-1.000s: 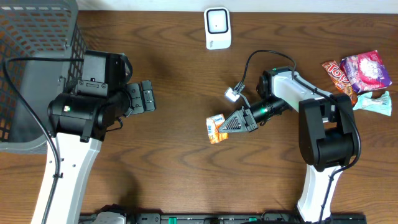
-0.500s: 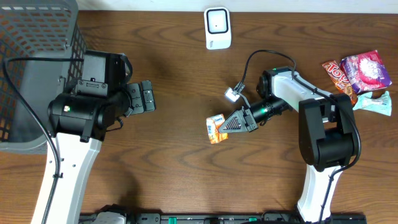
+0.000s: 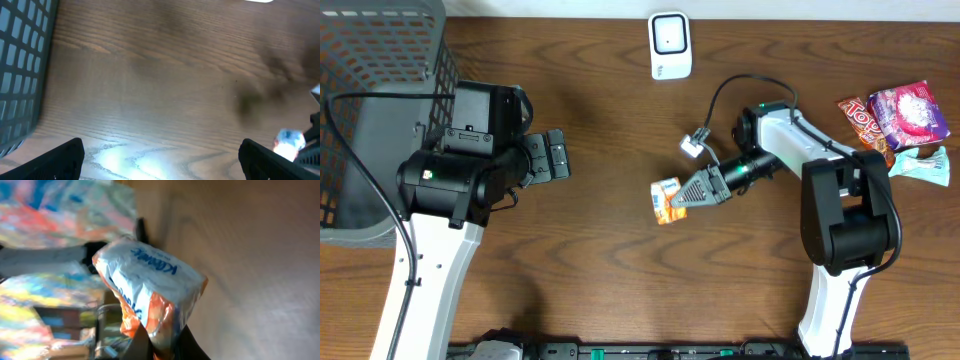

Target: Scan the item barcode

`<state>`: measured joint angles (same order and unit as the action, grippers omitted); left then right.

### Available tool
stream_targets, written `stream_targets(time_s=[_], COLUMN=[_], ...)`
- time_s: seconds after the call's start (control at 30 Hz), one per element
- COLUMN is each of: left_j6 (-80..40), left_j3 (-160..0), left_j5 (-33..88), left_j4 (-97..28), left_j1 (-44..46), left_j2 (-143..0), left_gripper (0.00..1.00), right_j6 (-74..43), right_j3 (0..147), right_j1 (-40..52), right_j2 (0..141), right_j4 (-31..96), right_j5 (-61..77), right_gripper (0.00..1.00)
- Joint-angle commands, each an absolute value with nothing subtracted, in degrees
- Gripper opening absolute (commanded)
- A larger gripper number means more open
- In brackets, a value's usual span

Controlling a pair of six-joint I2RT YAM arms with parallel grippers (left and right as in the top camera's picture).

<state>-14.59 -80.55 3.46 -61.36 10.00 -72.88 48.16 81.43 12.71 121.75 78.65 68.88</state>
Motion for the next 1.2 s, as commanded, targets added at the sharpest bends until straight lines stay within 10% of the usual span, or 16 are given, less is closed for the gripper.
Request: stream_targets(time_s=[0.0, 0.33, 0.77, 1.17], left_j6=[-14.26, -14.24, -14.24, -14.24], left_j3=[-80.47, -80.47, -80.47, -80.47], left_j5=[2.72, 2.72, 2.72, 2.72], left_j4=[-61.47, -61.47, -61.47, -61.47], left_j1=[9.93, 9.93, 9.93, 9.93], left_j2=[-72.99, -72.99, -72.99, -72.99], left_gripper=[0.98, 0.98, 0.98, 0.98], right_j6=[26.92, -14.28, -11.07, -4.49], right_j3=[84.82, 91.29, 113.78, 113.97], right_j1=[12.84, 12.84, 19.59, 22.92], right_j2=[121.51, 121.51, 121.51, 122.58], right_j4=[72.88, 63.26, 58.65, 32.97], right_j5=[60.20, 25.56, -20.60, -21.04], right_gripper=[0.02, 0.01, 0.01, 0.01])
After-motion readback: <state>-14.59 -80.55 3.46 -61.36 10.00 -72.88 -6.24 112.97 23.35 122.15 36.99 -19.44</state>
